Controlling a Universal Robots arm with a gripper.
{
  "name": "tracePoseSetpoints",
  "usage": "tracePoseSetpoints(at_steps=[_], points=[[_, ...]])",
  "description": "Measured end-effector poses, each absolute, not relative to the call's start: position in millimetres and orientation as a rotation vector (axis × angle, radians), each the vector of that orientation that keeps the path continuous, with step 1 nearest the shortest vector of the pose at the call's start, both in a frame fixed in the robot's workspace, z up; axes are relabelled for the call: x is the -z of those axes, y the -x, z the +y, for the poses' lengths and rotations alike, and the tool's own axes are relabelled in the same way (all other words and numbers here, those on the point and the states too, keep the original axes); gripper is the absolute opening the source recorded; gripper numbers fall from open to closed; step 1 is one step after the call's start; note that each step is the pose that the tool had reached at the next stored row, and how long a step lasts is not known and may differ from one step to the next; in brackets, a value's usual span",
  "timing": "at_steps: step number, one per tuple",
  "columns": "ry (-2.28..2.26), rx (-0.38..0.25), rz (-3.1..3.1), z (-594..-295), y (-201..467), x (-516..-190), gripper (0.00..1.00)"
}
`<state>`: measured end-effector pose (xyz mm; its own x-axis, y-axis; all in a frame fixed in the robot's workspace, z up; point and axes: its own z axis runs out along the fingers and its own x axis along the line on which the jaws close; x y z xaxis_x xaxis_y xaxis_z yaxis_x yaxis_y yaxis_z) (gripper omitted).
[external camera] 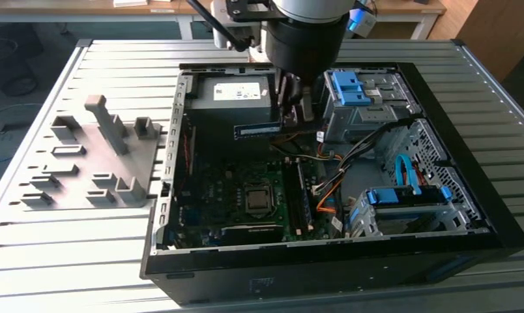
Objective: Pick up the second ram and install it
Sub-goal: 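Insert the second ram into the second slot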
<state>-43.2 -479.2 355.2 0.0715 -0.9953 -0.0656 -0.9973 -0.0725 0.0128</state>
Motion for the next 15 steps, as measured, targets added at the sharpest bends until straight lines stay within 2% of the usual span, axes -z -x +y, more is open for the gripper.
tracePoseSetpoints(at_steps=[15], points=[[1.978,-0.08,2.384,-479.2,43.2,-354.0,0.14]])
